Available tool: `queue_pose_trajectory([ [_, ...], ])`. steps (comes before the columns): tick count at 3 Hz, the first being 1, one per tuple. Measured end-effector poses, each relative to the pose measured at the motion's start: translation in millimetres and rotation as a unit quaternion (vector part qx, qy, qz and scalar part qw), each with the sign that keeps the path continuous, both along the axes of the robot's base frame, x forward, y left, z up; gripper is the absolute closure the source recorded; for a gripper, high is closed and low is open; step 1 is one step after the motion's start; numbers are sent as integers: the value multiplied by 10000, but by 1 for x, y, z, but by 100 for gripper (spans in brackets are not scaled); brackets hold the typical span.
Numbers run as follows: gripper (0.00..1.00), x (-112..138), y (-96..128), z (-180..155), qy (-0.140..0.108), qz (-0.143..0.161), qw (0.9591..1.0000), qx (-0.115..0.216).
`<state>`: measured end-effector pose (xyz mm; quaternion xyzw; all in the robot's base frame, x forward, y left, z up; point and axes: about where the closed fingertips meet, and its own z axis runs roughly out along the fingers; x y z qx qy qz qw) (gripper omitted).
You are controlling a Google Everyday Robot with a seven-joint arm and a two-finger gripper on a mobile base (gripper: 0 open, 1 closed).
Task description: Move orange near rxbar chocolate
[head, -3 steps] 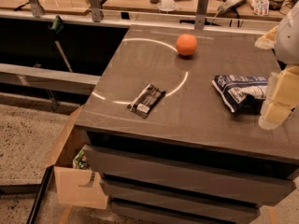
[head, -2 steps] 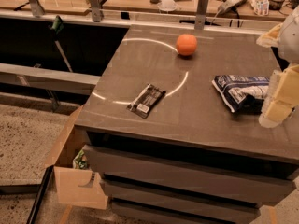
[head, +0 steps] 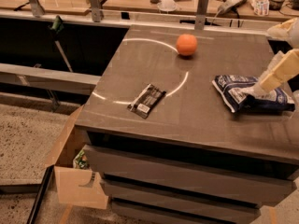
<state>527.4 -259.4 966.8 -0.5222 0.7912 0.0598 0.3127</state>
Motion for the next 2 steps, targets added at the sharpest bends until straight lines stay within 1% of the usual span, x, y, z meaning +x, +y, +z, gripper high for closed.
queue_pose_trajectory([
  [1,0,47,-8,-13,-188,-327,9980,517],
  [2,0,89,-5,-15,-474,-840,9942,472],
])
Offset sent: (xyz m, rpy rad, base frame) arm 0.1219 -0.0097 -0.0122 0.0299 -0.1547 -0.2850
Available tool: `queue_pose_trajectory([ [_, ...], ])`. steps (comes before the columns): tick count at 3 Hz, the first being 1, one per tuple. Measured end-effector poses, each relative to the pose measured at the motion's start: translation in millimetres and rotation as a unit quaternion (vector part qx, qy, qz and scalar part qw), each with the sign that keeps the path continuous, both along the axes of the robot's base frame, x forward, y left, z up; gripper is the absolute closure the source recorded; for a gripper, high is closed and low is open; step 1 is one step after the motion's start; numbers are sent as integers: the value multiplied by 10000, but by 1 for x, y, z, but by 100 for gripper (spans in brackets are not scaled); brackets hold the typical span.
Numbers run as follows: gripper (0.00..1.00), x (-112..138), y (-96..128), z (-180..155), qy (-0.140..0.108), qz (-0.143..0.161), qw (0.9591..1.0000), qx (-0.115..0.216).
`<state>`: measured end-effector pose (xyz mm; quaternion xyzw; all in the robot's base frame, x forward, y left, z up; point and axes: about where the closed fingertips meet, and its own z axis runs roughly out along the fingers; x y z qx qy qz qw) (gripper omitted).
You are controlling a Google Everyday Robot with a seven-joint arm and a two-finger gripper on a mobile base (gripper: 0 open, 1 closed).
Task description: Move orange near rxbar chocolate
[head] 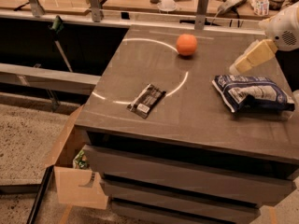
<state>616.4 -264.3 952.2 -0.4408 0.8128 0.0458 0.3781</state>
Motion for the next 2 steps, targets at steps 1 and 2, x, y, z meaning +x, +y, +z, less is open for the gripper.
queue_pose_trajectory([
  [1,0,-3,1,-1,24,69,10000,29],
  [2,0,6,8,-19,-84,113,9977,659],
])
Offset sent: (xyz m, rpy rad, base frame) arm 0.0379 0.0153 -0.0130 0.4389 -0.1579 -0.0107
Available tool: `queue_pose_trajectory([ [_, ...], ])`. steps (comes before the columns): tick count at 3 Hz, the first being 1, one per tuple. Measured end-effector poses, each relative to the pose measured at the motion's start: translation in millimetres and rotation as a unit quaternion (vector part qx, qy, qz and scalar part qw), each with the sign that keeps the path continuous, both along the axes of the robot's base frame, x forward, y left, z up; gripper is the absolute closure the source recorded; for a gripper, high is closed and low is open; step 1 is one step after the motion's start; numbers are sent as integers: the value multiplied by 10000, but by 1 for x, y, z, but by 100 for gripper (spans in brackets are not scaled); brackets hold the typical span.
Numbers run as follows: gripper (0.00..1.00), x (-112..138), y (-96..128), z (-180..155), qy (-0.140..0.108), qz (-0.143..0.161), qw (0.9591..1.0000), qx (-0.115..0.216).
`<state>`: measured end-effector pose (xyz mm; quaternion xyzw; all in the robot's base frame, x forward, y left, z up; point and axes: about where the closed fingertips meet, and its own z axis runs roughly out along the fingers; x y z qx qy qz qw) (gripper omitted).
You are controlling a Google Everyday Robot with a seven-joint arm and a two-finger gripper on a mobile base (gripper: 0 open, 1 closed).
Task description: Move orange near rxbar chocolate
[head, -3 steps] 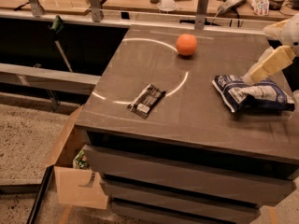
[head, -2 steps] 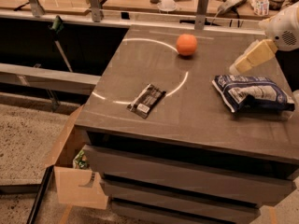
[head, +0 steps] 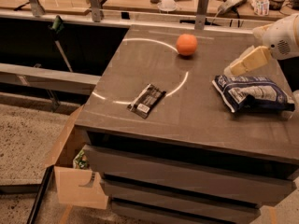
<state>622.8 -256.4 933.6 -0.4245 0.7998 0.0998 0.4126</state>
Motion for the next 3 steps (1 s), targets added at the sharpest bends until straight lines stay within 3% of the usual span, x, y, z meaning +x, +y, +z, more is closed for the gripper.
queue_pose_trajectory([
  [1,0,28,15,-1,-373,50,9962,788],
  [2,0,52,24,-4,-644,22,9914,1138],
  [3,0,73,35,-17,-827,-134,9886,1252],
])
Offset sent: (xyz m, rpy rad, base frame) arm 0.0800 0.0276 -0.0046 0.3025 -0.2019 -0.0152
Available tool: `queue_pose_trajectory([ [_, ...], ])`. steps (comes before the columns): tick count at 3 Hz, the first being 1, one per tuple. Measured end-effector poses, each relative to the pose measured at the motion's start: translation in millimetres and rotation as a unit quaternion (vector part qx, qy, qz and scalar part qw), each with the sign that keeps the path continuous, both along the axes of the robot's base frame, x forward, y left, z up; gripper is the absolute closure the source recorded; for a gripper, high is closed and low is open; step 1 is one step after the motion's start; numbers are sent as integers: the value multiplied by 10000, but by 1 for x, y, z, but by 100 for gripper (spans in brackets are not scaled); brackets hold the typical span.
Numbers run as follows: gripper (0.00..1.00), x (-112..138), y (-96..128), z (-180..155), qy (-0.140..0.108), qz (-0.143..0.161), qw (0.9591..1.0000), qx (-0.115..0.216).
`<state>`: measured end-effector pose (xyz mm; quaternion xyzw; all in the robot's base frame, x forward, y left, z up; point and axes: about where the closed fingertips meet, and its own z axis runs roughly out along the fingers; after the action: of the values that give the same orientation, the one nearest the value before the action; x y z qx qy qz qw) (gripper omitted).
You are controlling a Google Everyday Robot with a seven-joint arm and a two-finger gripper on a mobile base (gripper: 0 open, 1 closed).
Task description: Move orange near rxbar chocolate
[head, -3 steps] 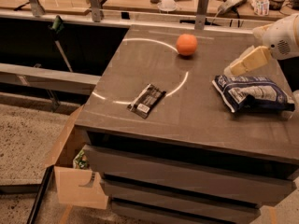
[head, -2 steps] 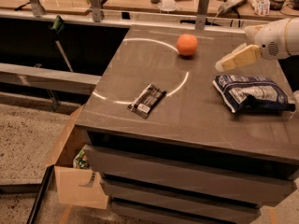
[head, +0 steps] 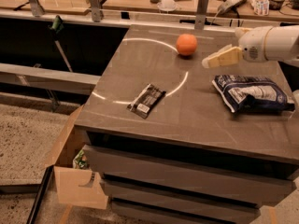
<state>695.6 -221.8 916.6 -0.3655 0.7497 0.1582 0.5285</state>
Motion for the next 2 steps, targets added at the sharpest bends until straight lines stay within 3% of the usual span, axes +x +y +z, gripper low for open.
queue_pose_trajectory([
  [2,0,48,13,-23,-104,-353,9983,447],
])
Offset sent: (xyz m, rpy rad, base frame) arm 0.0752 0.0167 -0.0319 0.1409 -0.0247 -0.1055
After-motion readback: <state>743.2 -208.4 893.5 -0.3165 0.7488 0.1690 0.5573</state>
